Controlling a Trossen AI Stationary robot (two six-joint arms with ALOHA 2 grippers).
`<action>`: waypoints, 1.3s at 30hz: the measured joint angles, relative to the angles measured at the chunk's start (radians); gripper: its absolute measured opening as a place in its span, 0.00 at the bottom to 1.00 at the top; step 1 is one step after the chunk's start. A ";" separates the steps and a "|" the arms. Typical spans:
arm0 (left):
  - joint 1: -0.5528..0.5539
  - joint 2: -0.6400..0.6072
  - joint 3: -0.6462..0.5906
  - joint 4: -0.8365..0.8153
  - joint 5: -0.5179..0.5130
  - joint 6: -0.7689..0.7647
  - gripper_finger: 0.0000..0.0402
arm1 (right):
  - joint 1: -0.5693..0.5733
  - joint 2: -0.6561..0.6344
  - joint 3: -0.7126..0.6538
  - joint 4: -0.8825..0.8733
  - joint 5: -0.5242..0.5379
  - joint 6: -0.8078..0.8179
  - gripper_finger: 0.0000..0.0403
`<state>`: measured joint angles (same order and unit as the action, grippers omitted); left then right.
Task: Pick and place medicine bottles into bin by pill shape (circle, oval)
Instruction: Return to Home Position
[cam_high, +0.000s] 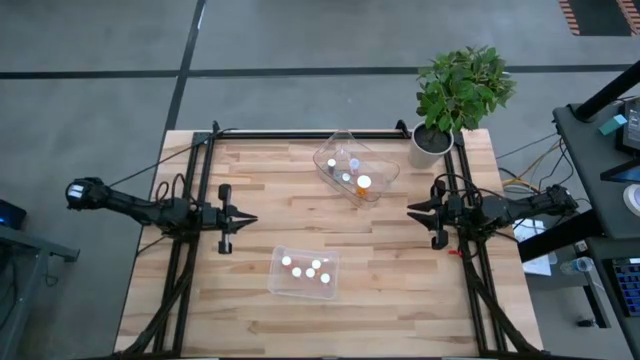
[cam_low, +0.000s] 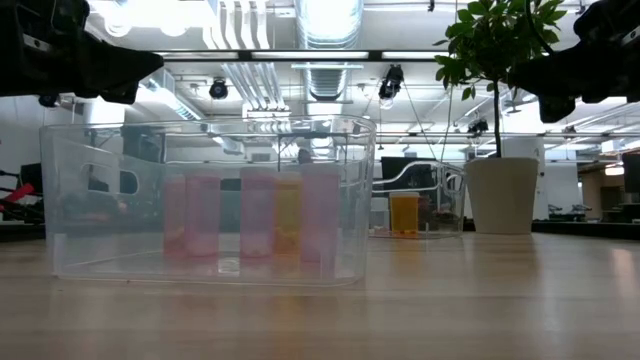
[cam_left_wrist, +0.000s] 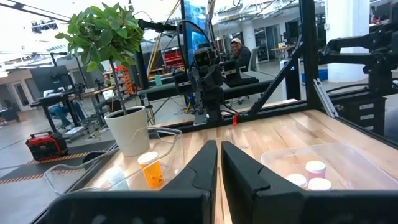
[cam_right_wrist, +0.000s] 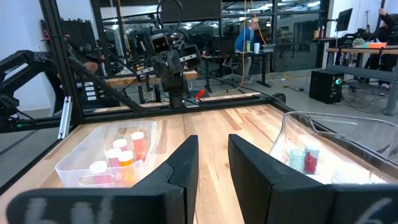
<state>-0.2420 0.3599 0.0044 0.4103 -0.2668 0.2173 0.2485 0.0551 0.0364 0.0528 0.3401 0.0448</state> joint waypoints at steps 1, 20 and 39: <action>0.000 0.000 0.000 0.000 0.000 0.000 0.02 | 0.000 0.000 0.000 0.000 0.000 0.000 0.19; 0.000 0.000 0.000 0.000 0.000 0.000 0.02 | 0.000 0.000 0.000 0.000 0.000 0.000 0.21; 0.000 0.000 0.000 0.000 0.000 0.000 0.02 | 0.000 0.000 0.000 0.000 0.000 0.000 0.17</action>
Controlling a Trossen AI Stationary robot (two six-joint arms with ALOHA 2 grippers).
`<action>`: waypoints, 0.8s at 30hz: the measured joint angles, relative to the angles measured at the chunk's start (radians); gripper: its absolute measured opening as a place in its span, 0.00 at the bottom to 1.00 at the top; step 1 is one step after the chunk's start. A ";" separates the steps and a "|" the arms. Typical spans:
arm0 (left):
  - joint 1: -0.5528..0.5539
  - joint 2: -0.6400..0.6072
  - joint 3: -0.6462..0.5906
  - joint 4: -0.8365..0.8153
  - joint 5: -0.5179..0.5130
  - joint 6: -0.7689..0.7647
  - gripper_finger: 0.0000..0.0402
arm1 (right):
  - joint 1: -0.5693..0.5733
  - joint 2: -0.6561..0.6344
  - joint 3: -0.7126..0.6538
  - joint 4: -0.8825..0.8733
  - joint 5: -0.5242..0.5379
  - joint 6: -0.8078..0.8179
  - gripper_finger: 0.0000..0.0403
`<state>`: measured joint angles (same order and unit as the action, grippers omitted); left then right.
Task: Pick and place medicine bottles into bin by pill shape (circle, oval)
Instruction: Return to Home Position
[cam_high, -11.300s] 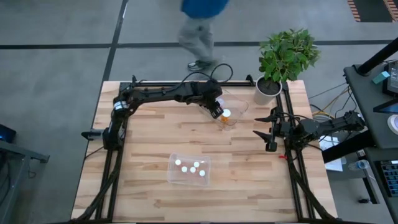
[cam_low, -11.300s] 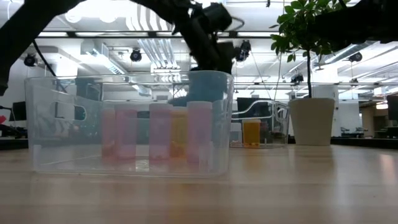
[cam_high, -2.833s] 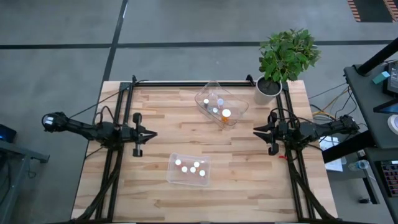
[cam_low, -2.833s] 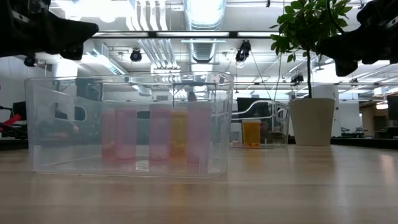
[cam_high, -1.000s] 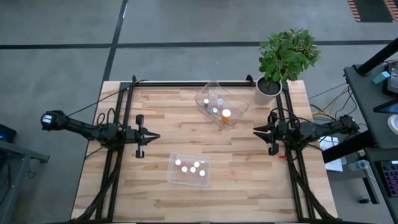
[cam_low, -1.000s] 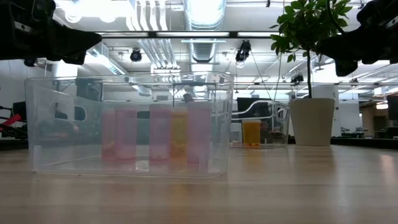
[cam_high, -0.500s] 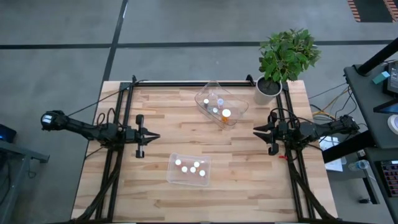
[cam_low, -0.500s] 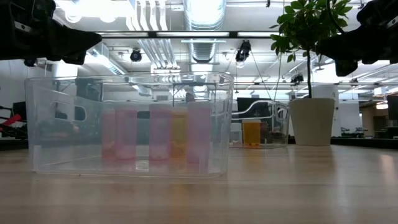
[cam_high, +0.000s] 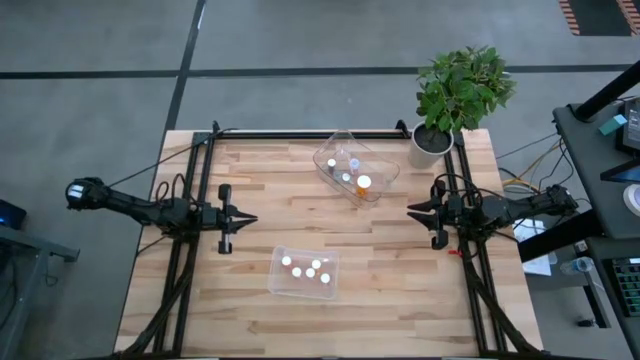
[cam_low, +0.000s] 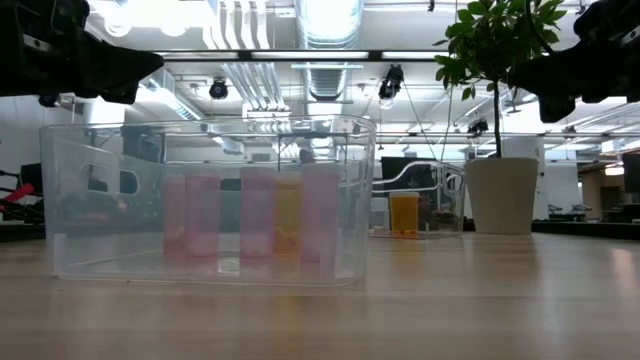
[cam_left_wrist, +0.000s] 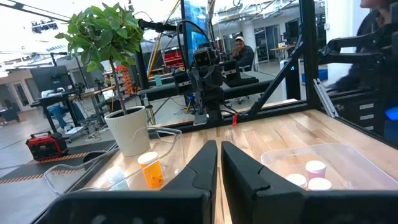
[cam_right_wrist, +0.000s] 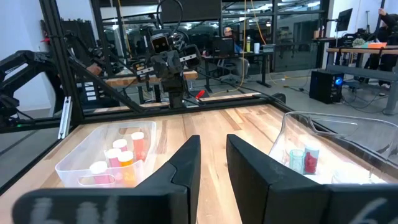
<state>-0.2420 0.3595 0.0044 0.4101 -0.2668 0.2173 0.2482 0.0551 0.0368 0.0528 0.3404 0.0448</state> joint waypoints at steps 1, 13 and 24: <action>0.000 0.000 0.000 0.000 0.000 0.000 0.02 | 0.000 0.000 0.000 0.000 0.000 0.000 0.17; 0.000 0.000 0.000 0.000 0.000 0.000 0.02 | 0.000 0.000 0.000 0.000 0.000 0.000 0.21; 0.000 0.000 0.000 0.000 0.000 0.000 0.02 | 0.000 0.000 0.000 0.000 0.000 0.000 0.19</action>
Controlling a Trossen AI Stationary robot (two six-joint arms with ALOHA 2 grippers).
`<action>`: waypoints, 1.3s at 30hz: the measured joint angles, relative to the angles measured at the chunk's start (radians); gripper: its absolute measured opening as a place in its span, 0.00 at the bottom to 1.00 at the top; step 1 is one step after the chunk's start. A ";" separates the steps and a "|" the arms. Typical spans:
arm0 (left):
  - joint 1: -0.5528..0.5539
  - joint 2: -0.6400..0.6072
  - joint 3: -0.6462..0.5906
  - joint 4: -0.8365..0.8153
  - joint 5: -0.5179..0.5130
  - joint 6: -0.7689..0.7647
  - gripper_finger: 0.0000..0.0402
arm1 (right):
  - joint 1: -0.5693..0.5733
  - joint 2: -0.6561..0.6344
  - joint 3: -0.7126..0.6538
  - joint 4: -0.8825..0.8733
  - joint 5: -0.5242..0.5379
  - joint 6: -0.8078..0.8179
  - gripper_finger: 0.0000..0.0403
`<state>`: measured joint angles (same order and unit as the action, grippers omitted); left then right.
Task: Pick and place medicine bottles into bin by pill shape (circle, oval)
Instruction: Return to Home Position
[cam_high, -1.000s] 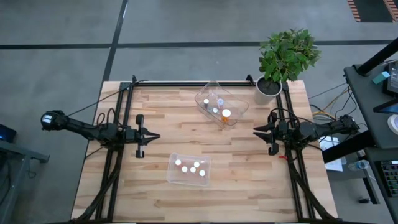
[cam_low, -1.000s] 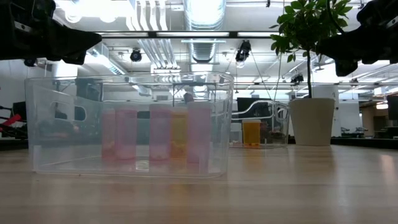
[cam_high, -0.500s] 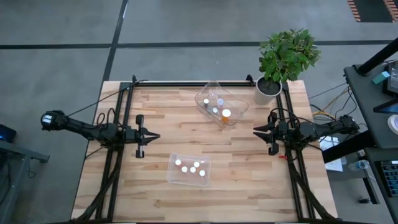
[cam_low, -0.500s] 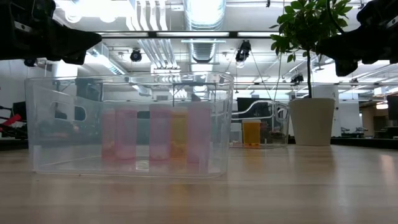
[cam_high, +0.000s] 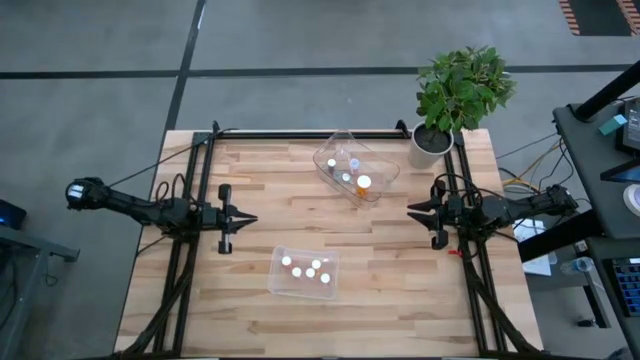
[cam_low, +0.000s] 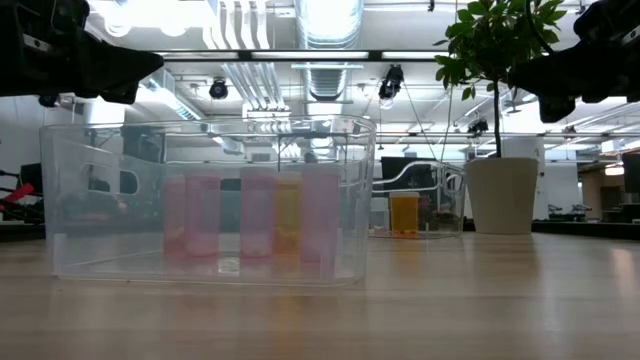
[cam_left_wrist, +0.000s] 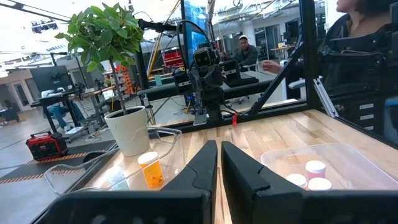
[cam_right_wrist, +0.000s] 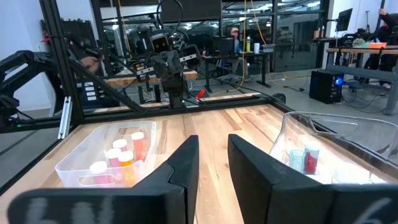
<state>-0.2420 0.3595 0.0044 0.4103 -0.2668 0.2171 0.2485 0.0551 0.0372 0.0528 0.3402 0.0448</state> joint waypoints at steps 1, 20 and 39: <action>0.000 0.000 0.000 0.000 0.000 0.000 0.02 | 0.000 0.000 0.000 0.000 0.000 0.000 0.19; 0.000 0.000 0.000 0.000 0.000 0.000 0.02 | 0.000 0.000 0.000 0.000 0.000 0.000 0.20; 0.000 0.000 0.000 0.000 0.000 0.000 0.02 | 0.000 0.000 0.000 0.000 0.000 0.000 0.18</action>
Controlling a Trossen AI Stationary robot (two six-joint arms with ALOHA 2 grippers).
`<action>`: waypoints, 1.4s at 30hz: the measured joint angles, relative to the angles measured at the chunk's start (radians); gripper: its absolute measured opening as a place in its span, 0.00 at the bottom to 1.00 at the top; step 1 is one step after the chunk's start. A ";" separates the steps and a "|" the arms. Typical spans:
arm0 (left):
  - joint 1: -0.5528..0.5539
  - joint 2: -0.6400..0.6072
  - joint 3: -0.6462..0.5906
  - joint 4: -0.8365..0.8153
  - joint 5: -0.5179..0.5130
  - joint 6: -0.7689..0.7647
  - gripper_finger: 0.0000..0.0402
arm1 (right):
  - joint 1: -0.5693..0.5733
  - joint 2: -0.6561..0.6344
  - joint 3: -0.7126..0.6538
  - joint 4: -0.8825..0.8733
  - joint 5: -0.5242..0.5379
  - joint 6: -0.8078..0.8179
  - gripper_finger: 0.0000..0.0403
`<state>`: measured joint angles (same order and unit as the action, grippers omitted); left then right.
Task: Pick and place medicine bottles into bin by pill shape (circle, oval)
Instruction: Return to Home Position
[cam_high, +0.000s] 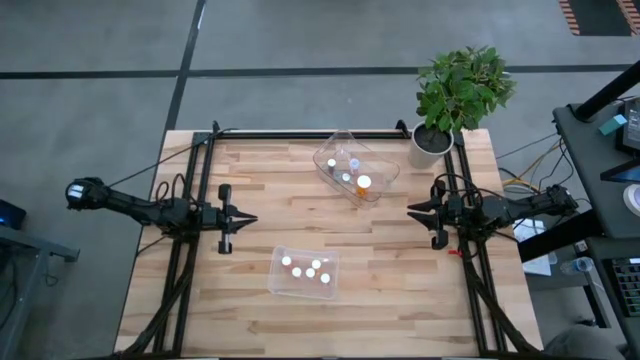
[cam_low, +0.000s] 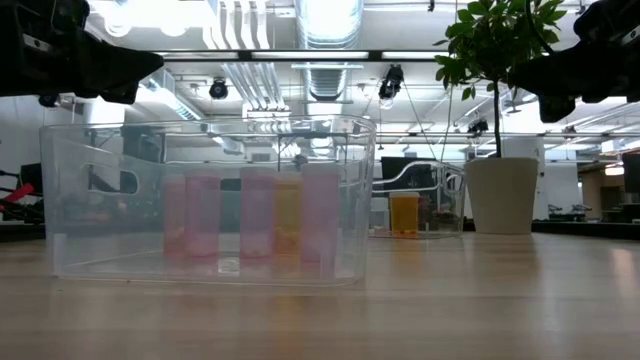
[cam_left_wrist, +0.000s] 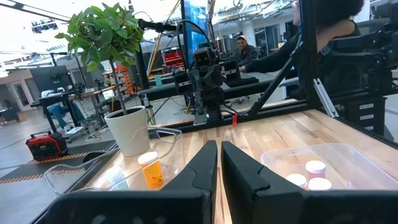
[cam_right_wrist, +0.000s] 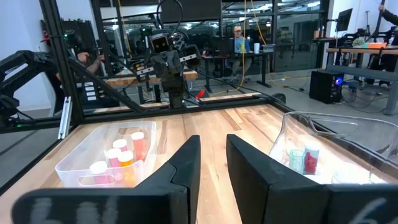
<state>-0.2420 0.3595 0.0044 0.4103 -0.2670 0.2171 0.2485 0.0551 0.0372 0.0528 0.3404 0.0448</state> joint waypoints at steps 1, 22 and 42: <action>0.000 0.000 0.000 0.000 0.000 0.000 0.02 | 0.000 0.000 0.000 0.000 0.000 0.000 0.18; 0.000 0.000 0.000 0.000 0.000 0.000 0.02 | 0.000 0.000 0.000 0.000 0.000 0.000 0.18; 0.000 0.000 0.000 0.000 0.000 0.000 0.02 | 0.000 0.000 0.000 0.000 0.000 0.000 0.21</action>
<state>-0.2420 0.3596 0.0044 0.4103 -0.2668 0.2169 0.2481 0.0551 0.0372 0.0528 0.3401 0.0448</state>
